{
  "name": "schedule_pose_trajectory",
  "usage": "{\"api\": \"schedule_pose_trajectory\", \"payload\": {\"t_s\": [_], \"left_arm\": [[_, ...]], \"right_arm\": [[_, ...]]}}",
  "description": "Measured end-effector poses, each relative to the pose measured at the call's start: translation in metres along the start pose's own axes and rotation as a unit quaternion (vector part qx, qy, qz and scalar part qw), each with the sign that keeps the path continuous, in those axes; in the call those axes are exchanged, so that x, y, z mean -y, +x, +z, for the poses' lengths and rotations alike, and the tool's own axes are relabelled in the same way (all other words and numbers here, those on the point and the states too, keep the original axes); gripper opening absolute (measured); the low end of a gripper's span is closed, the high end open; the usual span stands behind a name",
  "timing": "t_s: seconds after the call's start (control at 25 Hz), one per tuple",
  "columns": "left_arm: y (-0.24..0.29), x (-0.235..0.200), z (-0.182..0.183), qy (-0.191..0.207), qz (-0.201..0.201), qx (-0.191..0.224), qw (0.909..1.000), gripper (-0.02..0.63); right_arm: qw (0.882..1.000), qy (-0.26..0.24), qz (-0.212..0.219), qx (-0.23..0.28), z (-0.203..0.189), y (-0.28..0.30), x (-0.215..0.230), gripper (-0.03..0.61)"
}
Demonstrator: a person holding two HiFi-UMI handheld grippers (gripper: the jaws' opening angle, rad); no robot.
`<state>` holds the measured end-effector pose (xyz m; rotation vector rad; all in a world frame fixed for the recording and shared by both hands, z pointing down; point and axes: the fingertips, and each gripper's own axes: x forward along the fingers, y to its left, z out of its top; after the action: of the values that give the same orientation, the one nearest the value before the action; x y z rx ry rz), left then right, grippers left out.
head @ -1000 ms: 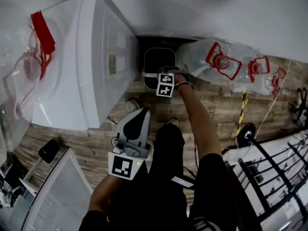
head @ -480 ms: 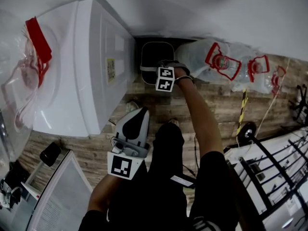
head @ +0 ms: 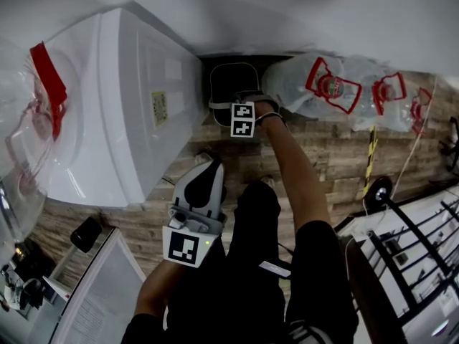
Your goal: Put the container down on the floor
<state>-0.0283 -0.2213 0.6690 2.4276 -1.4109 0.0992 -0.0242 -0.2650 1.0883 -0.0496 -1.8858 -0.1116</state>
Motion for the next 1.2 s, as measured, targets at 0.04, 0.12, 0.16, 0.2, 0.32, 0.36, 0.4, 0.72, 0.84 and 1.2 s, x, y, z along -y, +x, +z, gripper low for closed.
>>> {"api": "schedule_pose_trajectory", "payload": {"t_s": [0.04, 0.12, 0.16, 0.2, 0.32, 0.36, 0.4, 0.72, 0.84, 1.2], "left_arm": [[0.0, 0.001, -0.001, 0.001, -0.001, -0.001, 1.0, 0.023], [0.0, 0.003, -0.002, 0.002, -0.002, -0.003, 1.0, 0.021], [-0.001, 0.003, -0.003, 0.002, -0.002, -0.004, 1.0, 0.022], [-0.001, 0.004, -0.004, 0.0, -0.002, -0.005, 1.0, 0.022], [-0.003, 0.004, -0.004, -0.004, 0.002, -0.005, 1.0, 0.022], [-0.004, 0.005, -0.004, -0.003, 0.003, -0.004, 1.0, 0.023], [-0.005, 0.005, -0.003, -0.002, 0.004, -0.004, 1.0, 0.023], [-0.015, 0.006, -0.003, 0.0, 0.016, -0.01, 0.9998, 0.022], [-0.019, 0.011, -0.001, 0.0, 0.018, -0.013, 0.9998, 0.023], [-0.038, 0.03, 0.008, -0.008, 0.028, -0.035, 0.999, 0.023]], "right_arm": [[1.0, -0.002, 0.003, 0.001, 0.001, 0.003, -0.005, 0.055], [1.0, -0.004, 0.004, 0.005, 0.004, 0.006, -0.011, 0.055], [1.0, -0.003, 0.004, 0.005, 0.005, 0.007, -0.013, 0.055], [1.0, -0.002, 0.005, 0.006, 0.005, 0.007, -0.014, 0.055], [1.0, -0.001, 0.009, 0.004, 0.004, 0.007, -0.013, 0.055], [1.0, -0.001, 0.011, 0.003, 0.005, 0.007, -0.014, 0.055], [1.0, 0.0, 0.014, 0.002, 0.005, 0.007, -0.016, 0.055], [0.999, 0.021, 0.015, -0.026, 0.001, 0.009, -0.023, 0.06], [0.999, 0.039, 0.015, -0.03, -0.001, 0.007, -0.027, 0.089], [0.999, 0.04, -0.011, -0.021, 0.002, -0.038, -0.039, 0.193]]}}
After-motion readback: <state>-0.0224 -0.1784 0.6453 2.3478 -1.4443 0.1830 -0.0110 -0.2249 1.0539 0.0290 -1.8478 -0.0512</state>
